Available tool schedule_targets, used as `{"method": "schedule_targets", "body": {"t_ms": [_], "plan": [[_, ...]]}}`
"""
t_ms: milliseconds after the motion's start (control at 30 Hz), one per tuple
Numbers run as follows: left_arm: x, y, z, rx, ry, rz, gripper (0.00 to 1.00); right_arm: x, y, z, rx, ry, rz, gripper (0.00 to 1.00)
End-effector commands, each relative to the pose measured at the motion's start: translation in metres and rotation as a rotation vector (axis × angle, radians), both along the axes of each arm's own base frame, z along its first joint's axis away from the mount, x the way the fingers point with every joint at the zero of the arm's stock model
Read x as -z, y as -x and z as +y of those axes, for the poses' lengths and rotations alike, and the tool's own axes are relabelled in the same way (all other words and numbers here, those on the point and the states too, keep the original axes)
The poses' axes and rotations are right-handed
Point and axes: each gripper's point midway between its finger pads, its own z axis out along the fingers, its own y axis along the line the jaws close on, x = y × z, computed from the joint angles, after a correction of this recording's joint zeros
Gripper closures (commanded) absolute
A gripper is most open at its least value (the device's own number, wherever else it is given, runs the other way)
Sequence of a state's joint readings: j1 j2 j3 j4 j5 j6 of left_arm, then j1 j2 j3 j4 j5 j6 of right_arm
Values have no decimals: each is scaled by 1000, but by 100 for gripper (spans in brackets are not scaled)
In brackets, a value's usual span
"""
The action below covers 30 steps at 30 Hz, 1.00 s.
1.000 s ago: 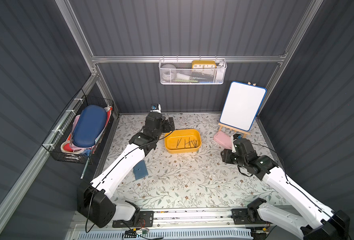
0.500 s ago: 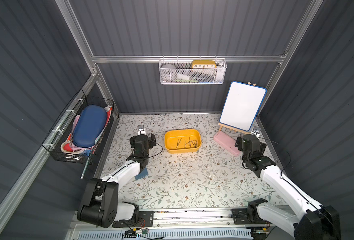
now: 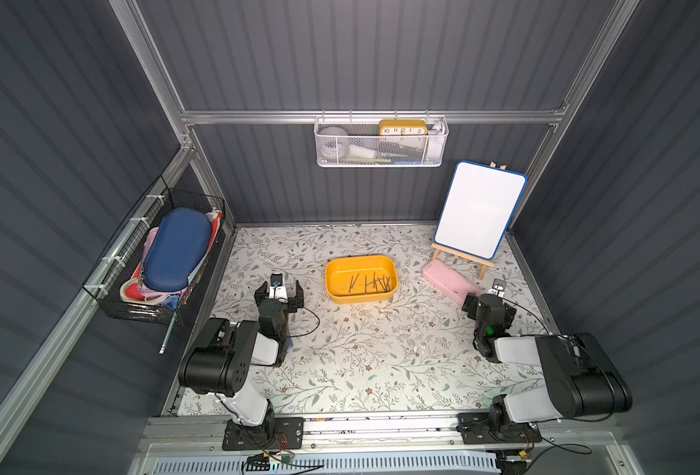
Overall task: Put the nails on the desktop into the storage box
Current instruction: Reset both arms
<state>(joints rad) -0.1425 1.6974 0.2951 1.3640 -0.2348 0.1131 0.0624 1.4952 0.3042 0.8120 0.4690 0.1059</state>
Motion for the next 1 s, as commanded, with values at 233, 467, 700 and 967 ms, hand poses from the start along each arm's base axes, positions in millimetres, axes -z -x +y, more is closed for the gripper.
{"method": "schedule_targets", "body": {"t_ms": [233,467,700,967], "plan": [[-18,-22,-1,128,59,-30,0,-29,-35,13,-99,-38,-108,1],[-19,-21,0,125,61,-37,0,-29,-35,14,-108,-29,-138,1],[-20,-21,0,125,61,-39,1,-29,-35,13,-108,-29,-138,1],[-20,-21,0,125,60,-38,1,-29,-36,13,-105,-32,-140,1]]}}
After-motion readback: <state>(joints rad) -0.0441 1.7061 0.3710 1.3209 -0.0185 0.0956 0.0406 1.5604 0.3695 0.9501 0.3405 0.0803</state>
